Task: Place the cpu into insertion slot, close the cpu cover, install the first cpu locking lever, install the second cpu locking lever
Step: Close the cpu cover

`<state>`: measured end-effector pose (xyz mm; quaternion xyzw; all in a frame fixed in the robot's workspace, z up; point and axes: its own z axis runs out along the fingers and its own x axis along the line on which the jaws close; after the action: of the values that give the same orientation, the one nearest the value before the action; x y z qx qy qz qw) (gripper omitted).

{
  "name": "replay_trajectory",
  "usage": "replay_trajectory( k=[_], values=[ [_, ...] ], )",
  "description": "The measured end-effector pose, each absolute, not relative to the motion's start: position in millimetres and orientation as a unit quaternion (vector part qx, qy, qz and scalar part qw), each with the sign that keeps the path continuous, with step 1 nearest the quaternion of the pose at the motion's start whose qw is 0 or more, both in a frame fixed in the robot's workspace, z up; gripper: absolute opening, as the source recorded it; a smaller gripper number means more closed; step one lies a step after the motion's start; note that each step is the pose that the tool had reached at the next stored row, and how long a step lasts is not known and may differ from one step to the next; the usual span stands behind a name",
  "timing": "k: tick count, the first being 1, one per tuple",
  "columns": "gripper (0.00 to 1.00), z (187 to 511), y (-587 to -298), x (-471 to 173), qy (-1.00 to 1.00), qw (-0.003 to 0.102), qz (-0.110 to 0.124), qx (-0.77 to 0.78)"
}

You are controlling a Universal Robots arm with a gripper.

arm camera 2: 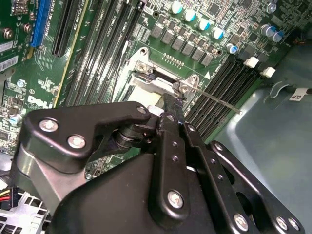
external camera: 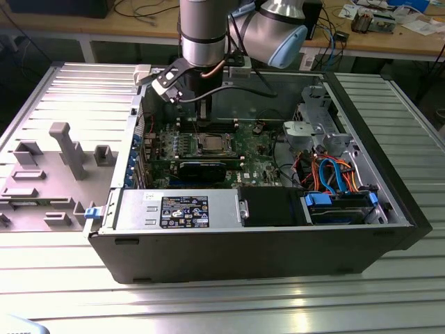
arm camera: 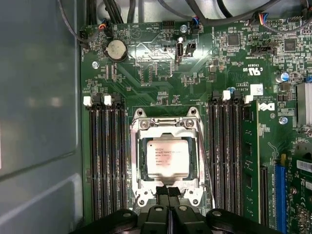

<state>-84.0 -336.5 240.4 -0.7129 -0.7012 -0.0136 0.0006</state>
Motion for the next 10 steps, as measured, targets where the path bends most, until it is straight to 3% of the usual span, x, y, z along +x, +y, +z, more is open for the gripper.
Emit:
replay_trajectory(
  k=[10],
  values=[
    [0.11,231,-337,-74,-0.701,0.004,-0.007,-0.713]
  ],
)
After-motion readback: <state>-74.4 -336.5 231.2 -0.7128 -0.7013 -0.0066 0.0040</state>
